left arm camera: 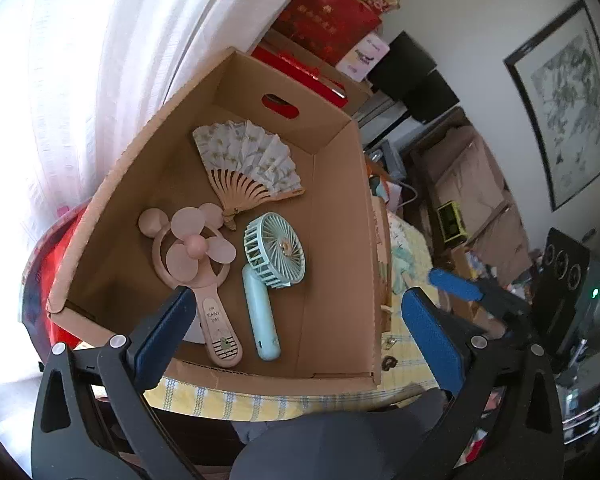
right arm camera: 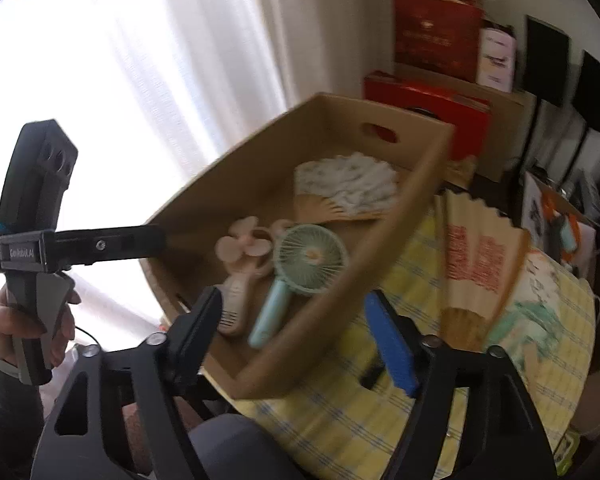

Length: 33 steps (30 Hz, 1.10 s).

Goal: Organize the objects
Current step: 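Withdraw the right tool from the box back over the table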

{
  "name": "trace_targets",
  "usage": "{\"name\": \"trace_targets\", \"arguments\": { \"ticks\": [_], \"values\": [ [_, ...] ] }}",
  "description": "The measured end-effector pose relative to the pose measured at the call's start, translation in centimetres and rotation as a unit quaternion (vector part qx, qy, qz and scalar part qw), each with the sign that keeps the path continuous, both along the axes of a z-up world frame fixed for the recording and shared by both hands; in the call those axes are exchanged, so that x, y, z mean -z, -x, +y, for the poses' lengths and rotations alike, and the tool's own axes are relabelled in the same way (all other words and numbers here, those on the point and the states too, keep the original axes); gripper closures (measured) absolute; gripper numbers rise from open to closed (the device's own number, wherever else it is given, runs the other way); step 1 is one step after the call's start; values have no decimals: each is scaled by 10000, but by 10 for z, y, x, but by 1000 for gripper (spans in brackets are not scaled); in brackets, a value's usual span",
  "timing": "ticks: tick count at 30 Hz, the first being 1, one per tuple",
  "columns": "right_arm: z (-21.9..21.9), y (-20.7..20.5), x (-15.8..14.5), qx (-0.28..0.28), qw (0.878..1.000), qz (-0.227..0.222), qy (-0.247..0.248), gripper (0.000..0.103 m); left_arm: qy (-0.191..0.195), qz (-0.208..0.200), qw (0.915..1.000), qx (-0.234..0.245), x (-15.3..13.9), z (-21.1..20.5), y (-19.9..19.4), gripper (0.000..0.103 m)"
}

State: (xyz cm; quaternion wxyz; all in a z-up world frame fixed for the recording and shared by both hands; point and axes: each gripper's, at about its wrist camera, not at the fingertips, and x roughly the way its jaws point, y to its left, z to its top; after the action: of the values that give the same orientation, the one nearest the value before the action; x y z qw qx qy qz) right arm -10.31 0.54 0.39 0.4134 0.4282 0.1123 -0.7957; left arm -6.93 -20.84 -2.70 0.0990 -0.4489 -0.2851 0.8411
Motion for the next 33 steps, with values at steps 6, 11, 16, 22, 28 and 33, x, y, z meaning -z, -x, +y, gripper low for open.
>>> {"name": "trace_targets", "arguments": {
  "ticks": [6, 11, 16, 22, 28, 33],
  "values": [
    [40, 11, -1, 431, 9991, -54, -4, 20, 251, -30, 9995, 191, -3, 21, 0, 0],
    [64, 15, 0, 795, 9968, -51, -24, 16, 451, -2, 9983, 366, -8, 41, 3, 0],
    [87, 15, -5, 1067, 9943, -42, 75, 16, 680, 75, 9958, 605, -20, 67, 8, 0],
    [115, 18, -13, 1463, 9891, 48, 172, 15, 857, 162, 9926, 846, -28, 99, 14, 0],
    [142, 18, -14, 1785, 9838, 75, 114, 14, 926, 241, 9898, 1059, -32, 132, 21, 0],
    [166, 18, -11, 2023, 9793, 58, 52, 14, 867, 263, 9874, 1295, -31, 162, 29, 0]
  ]
}}
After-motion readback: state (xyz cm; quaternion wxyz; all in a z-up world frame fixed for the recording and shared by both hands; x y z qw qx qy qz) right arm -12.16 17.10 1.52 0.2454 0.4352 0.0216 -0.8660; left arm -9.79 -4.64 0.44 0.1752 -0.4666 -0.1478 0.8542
